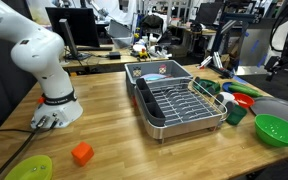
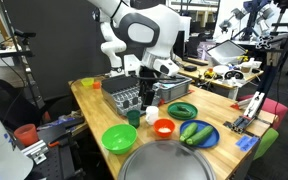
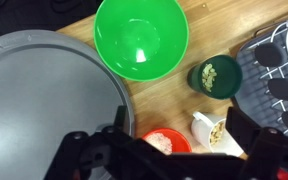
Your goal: Pour the rice out of the orange bowl into the green bowl
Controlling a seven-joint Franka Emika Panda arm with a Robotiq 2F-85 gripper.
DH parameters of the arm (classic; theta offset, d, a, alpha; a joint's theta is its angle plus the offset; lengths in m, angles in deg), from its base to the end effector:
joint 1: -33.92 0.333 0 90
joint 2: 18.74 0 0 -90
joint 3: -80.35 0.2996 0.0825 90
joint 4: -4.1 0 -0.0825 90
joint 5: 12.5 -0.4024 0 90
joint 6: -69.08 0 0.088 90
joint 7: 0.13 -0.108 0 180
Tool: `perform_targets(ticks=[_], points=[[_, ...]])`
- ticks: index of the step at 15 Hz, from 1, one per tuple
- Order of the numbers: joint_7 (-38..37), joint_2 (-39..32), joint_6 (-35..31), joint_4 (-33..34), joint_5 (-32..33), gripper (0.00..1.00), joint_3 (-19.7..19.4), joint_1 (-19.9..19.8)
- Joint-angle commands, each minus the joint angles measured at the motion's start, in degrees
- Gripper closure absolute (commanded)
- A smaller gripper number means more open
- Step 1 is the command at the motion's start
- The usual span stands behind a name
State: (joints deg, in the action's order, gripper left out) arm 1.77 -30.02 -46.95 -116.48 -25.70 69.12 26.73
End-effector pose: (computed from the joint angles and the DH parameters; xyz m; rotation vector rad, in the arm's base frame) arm 0.5266 -0.1614 0.2784 -2.8586 0.6085 0.3499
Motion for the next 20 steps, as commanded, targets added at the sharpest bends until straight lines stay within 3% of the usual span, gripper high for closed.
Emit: perform_targets(ticks=[1, 4, 13, 20], points=[[-0.2, 0.0, 0.1, 0.1, 0.3, 0.00, 1.2, -1.1], [0.6, -2.1, -4.1, 0.8, -2.2, 0.00, 1.3, -1.8], [-1.3, -13.7, -25.1, 2.7, -3.5, 0.00, 2.7, -3.0], [-1.1, -20.0, -24.7, 6.6, -3.5, 0.00, 4.5, -5.6]])
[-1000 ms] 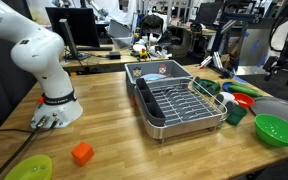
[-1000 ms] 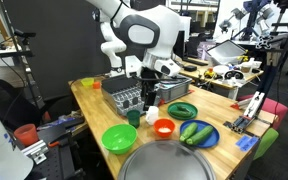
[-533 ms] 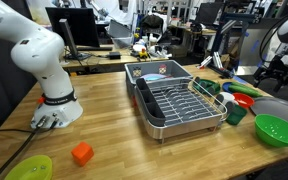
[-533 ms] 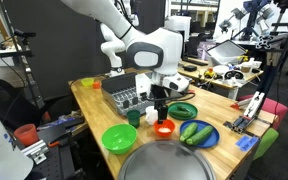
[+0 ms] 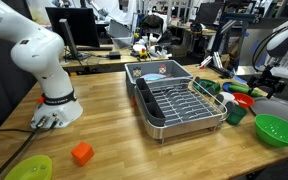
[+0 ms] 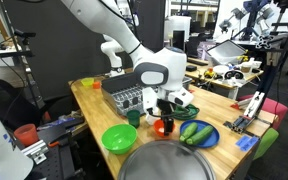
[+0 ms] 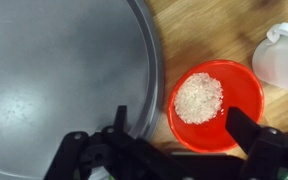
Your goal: Pour the rice out of the orange bowl into the green bowl
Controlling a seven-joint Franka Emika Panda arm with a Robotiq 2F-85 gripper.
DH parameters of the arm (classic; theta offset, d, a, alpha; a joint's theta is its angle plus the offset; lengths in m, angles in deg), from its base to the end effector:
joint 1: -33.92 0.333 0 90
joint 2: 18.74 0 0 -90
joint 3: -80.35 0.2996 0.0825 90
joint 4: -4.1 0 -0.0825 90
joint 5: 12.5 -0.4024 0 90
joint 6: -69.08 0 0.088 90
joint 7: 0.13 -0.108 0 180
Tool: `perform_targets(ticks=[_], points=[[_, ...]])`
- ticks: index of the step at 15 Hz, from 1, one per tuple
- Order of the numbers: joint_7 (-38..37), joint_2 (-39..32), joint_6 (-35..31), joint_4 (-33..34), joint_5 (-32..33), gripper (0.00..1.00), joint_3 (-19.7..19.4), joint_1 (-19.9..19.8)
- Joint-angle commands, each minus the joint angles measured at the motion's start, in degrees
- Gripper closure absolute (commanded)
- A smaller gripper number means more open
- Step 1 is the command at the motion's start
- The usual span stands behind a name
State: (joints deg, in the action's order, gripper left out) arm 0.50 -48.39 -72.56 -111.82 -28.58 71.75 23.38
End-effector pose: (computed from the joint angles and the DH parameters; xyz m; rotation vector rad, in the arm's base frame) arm 0.5632 -0.1976 0.1569 -2.9335 0.7983 0.0593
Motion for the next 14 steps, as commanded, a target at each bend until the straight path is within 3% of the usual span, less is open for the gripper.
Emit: perform_targets(ticks=[1, 12, 14], points=[[0.5, -2.2, 1.4, 2.5, -1.1, 0.00, 2.4, -2.8], [-0.7, -8.7, 2.2, 7.7, 0.6, 0.00, 2.6, -3.3], [-0.5, -9.1, 2.3, 8.3, 0.4, 0.26, 2.8, -3.6]])
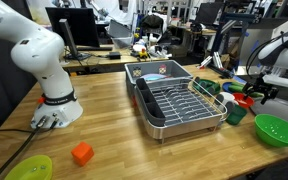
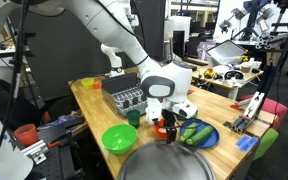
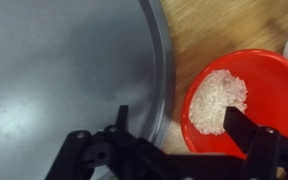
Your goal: Pour the rice out of the orange bowl into the green bowl
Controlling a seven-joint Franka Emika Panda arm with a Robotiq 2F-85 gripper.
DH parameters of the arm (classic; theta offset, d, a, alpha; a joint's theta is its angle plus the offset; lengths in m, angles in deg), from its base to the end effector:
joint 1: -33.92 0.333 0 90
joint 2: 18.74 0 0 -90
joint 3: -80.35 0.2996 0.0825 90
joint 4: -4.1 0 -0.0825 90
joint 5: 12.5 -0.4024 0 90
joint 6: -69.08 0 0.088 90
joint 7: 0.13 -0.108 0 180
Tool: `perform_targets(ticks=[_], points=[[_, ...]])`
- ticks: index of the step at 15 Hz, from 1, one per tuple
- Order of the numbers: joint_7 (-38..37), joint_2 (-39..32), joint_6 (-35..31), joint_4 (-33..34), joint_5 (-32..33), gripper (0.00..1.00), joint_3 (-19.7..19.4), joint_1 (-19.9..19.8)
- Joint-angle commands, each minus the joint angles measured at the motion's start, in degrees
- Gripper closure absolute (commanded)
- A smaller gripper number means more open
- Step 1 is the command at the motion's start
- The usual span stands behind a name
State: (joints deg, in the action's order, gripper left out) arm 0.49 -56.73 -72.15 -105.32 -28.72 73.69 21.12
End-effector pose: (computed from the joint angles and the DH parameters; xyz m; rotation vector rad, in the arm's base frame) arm 0.5770 -0.2053 0.1095 -2.9218 0.8053 0.1195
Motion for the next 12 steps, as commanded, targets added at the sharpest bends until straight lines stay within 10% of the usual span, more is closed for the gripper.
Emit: perform_targets(ticks=[1, 12], points=[[-0.4, -0.8, 1.8, 1.9, 0.4, 0.34, 0.9, -1.4], [0.1, -1.0, 3.2, 2.8, 0.2, 1.00, 1.4, -1.9]])
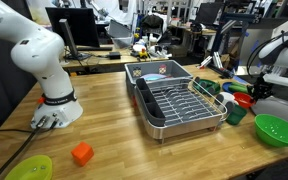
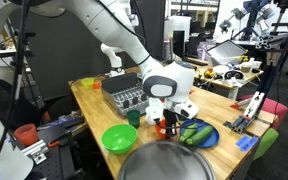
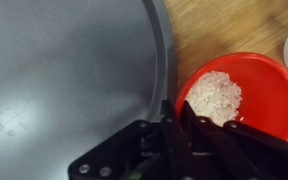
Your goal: Pour the rice out of the orange bowl into the green bowl
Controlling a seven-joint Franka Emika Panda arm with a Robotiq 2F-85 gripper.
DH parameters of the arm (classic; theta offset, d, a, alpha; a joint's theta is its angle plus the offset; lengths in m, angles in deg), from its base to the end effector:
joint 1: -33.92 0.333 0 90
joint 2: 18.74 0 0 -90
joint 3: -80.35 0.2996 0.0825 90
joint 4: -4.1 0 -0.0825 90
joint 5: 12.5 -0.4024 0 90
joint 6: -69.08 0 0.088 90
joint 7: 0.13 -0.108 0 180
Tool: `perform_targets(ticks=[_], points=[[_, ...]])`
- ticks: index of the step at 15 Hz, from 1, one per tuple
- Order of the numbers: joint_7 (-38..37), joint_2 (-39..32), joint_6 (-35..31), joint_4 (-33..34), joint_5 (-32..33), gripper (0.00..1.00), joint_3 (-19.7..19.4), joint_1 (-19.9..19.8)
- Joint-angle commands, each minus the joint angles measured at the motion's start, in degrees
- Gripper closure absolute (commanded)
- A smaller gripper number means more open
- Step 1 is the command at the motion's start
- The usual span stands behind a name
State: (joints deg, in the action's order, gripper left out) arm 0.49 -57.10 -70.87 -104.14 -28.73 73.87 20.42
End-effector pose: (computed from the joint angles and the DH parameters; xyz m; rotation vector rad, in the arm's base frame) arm 0.5797 -0.2108 0.1112 -2.9117 0.8129 0.1298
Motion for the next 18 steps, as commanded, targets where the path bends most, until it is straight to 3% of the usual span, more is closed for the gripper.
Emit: perform_targets(ticks=[1, 8, 18], points=[[0.2, -0.4, 2.3, 1.8, 0.2, 1.00, 1.4, -1.2], [3.7, 2.8, 2.8, 1.0, 0.8, 0.98, 2.6, -1.4], [1.4, 17.5, 5.1, -9.7, 16.5, 0.98, -5.1, 1.2]])
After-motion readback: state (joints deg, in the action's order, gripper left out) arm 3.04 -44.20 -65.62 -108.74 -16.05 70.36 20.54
